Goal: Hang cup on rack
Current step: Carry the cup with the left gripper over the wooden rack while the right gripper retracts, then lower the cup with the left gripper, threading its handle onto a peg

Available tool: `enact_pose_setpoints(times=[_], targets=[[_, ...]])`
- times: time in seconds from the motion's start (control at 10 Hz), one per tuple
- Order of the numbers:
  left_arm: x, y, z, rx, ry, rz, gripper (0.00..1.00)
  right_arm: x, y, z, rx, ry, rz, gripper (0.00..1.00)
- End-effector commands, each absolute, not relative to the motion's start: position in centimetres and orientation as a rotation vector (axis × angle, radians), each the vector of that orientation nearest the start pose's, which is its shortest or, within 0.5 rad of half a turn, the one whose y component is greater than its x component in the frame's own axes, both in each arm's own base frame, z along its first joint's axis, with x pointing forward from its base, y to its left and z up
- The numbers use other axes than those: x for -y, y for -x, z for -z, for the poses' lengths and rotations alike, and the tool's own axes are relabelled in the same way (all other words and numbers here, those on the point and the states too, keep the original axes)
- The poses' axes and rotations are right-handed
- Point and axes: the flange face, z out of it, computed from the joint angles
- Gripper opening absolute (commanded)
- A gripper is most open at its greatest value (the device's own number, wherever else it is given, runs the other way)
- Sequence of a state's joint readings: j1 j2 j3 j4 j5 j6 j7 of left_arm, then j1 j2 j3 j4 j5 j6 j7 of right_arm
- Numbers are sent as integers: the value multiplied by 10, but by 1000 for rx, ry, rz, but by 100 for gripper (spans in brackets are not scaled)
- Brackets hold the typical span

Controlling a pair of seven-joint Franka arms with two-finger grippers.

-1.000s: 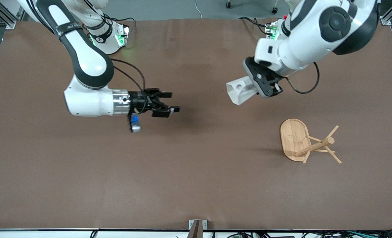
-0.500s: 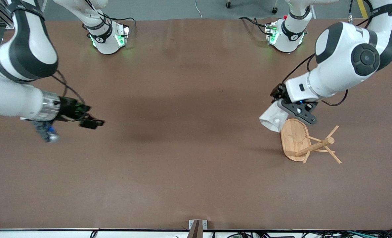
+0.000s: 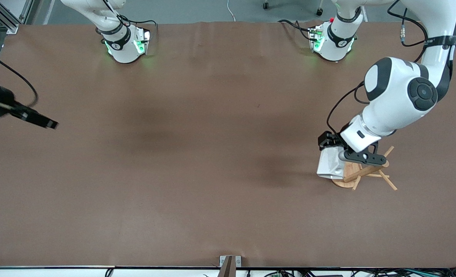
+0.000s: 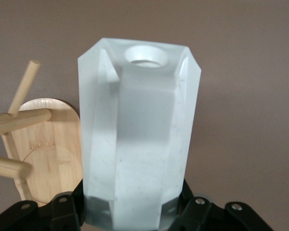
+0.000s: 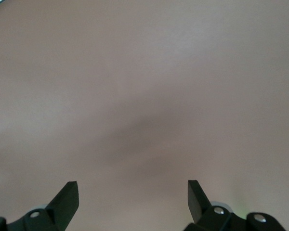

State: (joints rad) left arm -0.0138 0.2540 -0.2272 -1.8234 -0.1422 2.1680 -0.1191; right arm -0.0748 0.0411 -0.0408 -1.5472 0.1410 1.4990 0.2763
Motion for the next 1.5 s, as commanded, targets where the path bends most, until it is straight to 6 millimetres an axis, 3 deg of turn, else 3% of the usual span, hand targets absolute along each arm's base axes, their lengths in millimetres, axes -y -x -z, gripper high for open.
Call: enact_pose_setpoints(times=[0.0, 0.1, 0.2, 0.8, 1.0, 1.4], targets=[[145, -626, -385, 80, 3324, 103, 1, 66, -521, -654, -410, 2984, -91, 100], [144, -625, -383, 106, 3324, 104, 0, 64, -517, -671, -386, 3013, -78, 100], [142, -624, -382, 127, 3322, 98, 0, 63, -518, -676, -396, 3043, -66, 100], [122, -622, -382, 220, 3312, 92, 0, 60, -519, -676, -301, 3111, -64, 100], [115, -608, -379, 184, 3300, 72, 0, 58, -525, -678, -287, 3115, 9, 100], [98, -578, -390, 116, 3288, 99, 0, 59, -524, -678, -215, 3146, -1, 100]])
